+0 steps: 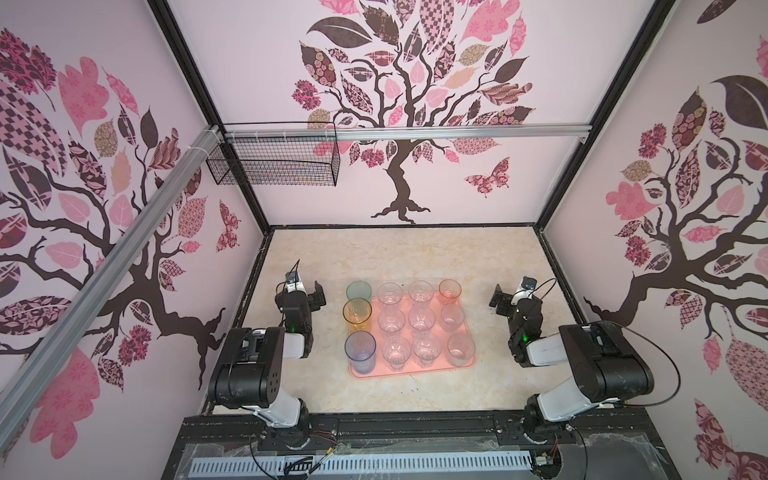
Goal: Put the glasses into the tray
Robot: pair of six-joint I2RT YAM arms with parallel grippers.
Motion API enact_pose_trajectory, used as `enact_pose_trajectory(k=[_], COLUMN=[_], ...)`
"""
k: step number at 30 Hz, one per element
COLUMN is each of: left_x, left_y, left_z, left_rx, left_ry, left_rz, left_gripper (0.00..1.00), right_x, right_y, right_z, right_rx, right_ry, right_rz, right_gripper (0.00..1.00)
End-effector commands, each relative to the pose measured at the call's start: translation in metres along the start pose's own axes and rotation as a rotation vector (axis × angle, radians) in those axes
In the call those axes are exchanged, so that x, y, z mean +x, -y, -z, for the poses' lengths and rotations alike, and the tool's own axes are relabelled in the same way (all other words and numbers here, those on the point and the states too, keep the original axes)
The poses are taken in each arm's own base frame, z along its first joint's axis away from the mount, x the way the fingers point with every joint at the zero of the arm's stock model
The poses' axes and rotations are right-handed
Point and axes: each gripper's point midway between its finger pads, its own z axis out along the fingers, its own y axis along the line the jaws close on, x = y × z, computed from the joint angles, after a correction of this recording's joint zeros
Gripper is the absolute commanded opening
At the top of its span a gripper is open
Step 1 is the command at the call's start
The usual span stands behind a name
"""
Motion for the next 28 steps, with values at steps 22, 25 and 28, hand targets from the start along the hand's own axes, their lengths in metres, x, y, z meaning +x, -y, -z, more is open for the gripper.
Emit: enact_pose_trajectory(k=[22,25,28], left_x=[0.0015,0.0,0.0004], left_y=[0.007,0.0075,0.0061], left_z=[0.0046,0.0061,0.0068], left_rx=[-0.023,-0.025,-0.027], left_ry=[0.012,0.021,0.023], left_rz=[-0.05,-0.046,-0.045], left_gripper=[0.98,0.98,0.98], right_x=[-0.0118,-0.0127,-0.012], right_y=[-0.0032,-0.0032,-0.0033], right_z=[-0.0026,-0.0025,-0.0023], right_rx=[-0.003,-0.004,-0.004], right_ry=[0.033,0.036,0.034], right_rz=[0.003,0.002,0.002], right_gripper=[1.0,1.0,0.99])
